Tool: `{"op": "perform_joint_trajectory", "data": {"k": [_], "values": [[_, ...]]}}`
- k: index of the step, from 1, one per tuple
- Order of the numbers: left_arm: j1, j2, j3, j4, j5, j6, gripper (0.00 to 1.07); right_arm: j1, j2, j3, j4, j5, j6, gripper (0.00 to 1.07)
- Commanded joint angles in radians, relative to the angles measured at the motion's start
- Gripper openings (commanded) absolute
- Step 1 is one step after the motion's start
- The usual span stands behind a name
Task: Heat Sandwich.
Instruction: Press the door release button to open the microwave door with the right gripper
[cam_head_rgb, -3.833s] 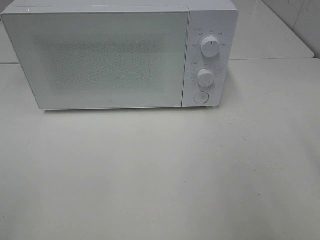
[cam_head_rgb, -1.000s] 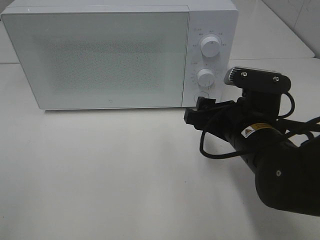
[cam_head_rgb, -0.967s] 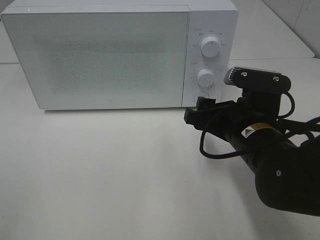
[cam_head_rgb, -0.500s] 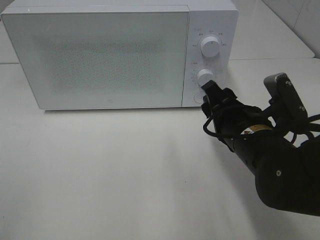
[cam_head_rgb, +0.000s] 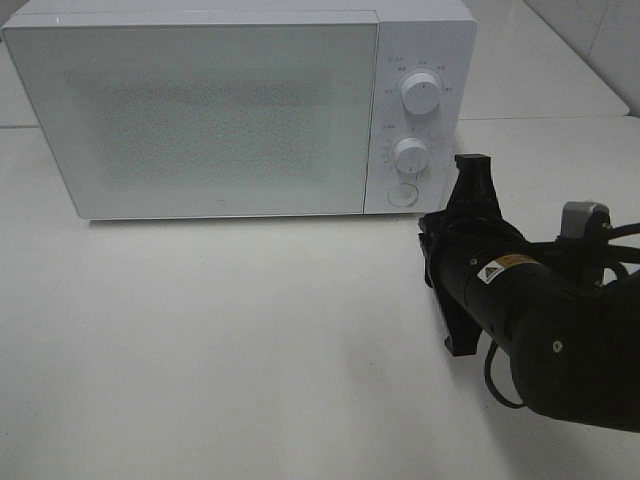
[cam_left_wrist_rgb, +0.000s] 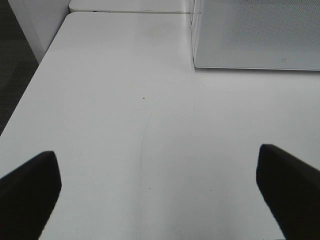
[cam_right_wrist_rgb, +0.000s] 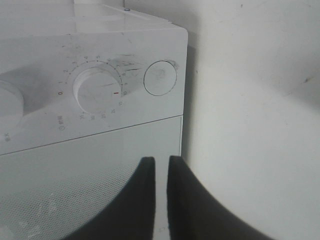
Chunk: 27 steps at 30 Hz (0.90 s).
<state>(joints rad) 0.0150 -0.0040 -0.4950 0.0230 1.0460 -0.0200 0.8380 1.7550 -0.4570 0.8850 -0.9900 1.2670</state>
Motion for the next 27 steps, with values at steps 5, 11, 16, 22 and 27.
{"op": "perform_joint_trajectory", "data": {"k": [5,11,16,22,27], "values": [[0.003,-0.018,0.002,-0.002,-0.009,0.000,1.00,0.003,-0.001,-0.008,-0.013,0.011,0.032,0.00],[0.003,-0.018,0.002,-0.002,-0.009,0.000,1.00,0.003,0.020,-0.012,-0.013,0.011,0.031,0.00],[0.003,-0.018,0.002,-0.002,-0.009,0.000,1.00,0.000,0.069,-0.054,-0.036,0.013,0.044,0.00],[0.003,-0.018,0.002,-0.002,-0.009,0.000,1.00,-0.012,0.125,-0.115,-0.032,0.014,0.043,0.00],[0.003,-0.018,0.002,-0.002,-0.009,0.000,1.00,-0.053,0.150,-0.152,-0.051,0.063,0.043,0.00]]}}
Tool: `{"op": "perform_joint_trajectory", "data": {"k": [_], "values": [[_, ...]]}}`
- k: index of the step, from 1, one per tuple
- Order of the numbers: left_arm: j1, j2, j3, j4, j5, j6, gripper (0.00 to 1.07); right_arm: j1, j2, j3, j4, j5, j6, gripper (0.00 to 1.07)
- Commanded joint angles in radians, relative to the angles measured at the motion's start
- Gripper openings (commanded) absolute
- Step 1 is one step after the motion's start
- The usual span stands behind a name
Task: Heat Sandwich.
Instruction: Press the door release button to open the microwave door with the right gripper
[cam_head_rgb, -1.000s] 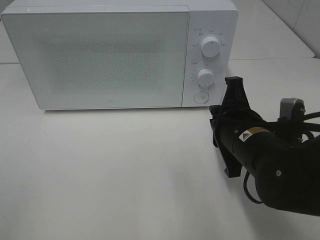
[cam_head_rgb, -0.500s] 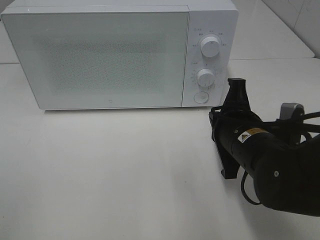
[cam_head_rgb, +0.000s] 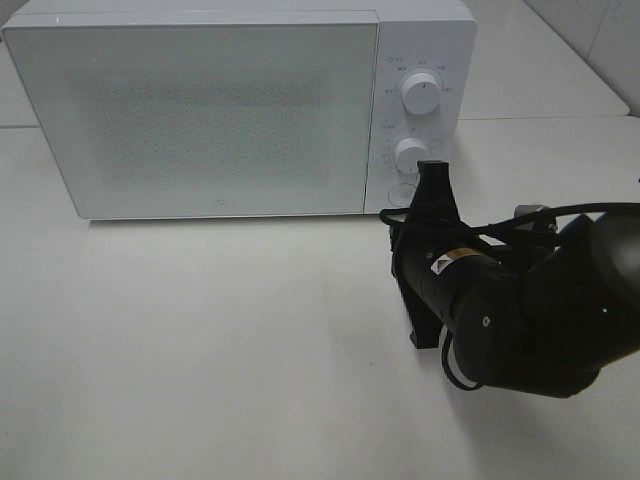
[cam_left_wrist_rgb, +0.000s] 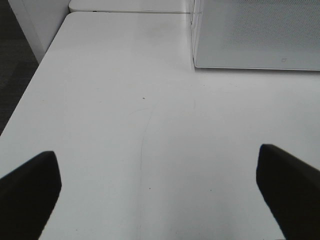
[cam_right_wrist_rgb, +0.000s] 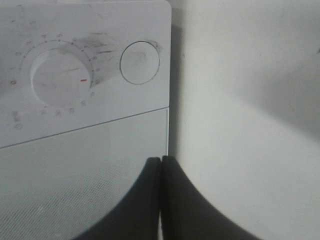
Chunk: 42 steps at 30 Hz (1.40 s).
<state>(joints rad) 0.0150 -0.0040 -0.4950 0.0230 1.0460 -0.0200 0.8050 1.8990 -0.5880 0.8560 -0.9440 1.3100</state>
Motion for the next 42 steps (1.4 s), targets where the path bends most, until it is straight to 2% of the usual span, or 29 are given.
{"op": "perform_joint_trajectory", "data": {"k": [1,9,18,27,42], "values": [[0.003,-0.018,0.002,-0.002,-0.009,0.000,1.00,-0.020,0.006,-0.021,-0.022,0.017,0.000,0.00],[0.003,-0.018,0.002,-0.002,-0.009,0.000,1.00,-0.110,0.038,-0.087,-0.047,0.060,-0.045,0.00],[0.003,-0.018,0.002,-0.002,-0.009,0.000,1.00,-0.155,0.111,-0.166,-0.113,0.066,-0.024,0.00],[0.003,-0.018,0.002,-0.002,-0.009,0.000,1.00,-0.189,0.173,-0.245,-0.118,0.074,-0.019,0.00],[0.003,-0.018,0.002,-0.002,-0.009,0.000,1.00,-0.222,0.188,-0.261,-0.110,0.094,-0.028,0.00]]}}
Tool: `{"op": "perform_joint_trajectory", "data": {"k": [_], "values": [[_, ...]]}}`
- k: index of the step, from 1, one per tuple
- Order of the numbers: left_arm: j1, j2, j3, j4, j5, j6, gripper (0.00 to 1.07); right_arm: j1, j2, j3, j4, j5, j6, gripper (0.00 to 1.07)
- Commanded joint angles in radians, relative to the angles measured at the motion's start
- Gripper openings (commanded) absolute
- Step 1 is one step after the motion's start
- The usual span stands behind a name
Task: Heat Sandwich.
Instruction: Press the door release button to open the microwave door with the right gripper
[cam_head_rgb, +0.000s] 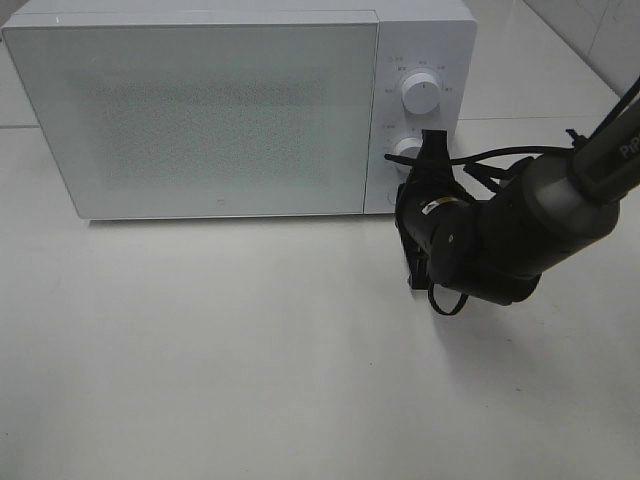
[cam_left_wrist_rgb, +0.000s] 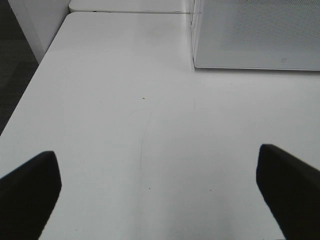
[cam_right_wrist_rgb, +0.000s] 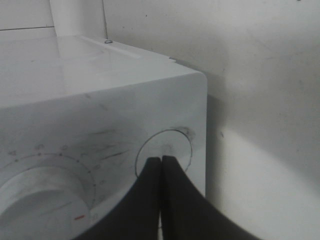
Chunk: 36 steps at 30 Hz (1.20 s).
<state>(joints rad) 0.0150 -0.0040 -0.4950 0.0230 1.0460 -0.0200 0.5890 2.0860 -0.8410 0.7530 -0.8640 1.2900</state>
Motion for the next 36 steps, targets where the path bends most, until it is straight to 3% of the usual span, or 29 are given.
{"op": "perform_joint_trajectory", "data": {"k": [1,23,36], "values": [[0.003,-0.018,0.002,-0.002,-0.009,0.000,1.00,-0.006,0.001,-0.008,-0.007,0.014,-0.008,0.00],[0.003,-0.018,0.002,-0.002,-0.009,0.000,1.00,-0.007,0.054,-0.073,0.006,-0.071,0.001,0.00],[0.003,-0.018,0.002,-0.002,-0.009,0.000,1.00,-0.017,0.085,-0.165,0.032,-0.157,-0.044,0.00]]}}
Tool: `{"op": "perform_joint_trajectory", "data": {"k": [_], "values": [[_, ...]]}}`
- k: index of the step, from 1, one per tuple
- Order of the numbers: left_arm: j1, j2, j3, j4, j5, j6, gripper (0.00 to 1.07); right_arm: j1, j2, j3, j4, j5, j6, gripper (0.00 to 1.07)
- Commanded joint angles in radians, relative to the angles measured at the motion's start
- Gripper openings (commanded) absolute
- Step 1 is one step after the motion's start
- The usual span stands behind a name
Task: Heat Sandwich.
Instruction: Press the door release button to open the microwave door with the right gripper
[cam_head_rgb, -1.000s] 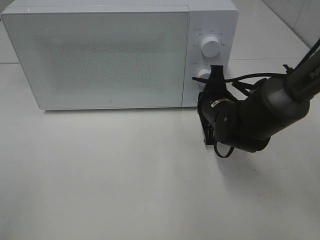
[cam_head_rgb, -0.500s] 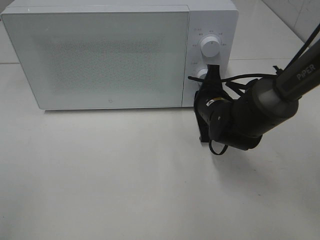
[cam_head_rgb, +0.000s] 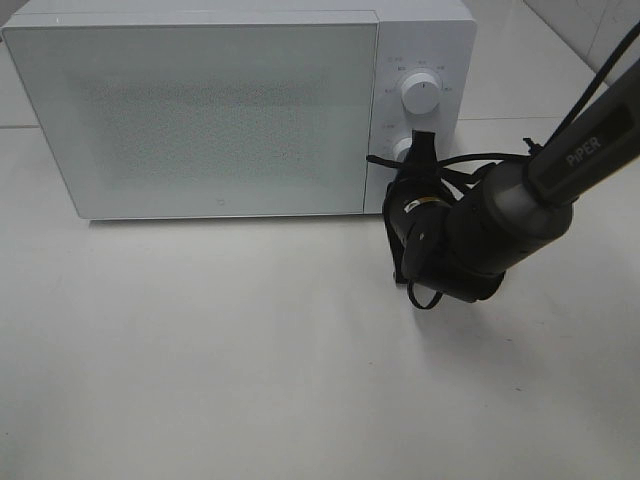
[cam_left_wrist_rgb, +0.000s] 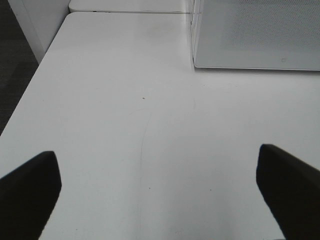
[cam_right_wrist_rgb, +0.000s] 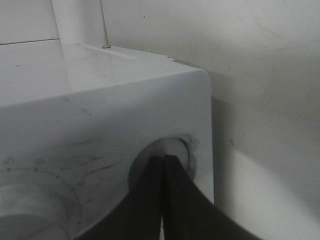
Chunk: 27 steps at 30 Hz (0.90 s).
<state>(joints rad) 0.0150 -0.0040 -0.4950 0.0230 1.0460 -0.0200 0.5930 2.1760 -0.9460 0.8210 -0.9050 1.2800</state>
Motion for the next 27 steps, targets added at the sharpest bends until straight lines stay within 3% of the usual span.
{"op": "perform_joint_trajectory", "data": {"k": [1,12,27], "values": [[0.003,-0.018,0.002,-0.002,-0.009,0.000,1.00,-0.023,-0.003,-0.070,-0.036,-0.124,-0.039,0.00],[0.003,-0.018,0.002,-0.002,-0.009,0.000,1.00,-0.035,0.050,-0.195,0.001,-0.178,-0.132,0.00],[0.003,-0.018,0.002,-0.002,-0.009,0.000,1.00,-0.035,0.047,-0.192,0.004,-0.098,-0.151,0.00]]}}
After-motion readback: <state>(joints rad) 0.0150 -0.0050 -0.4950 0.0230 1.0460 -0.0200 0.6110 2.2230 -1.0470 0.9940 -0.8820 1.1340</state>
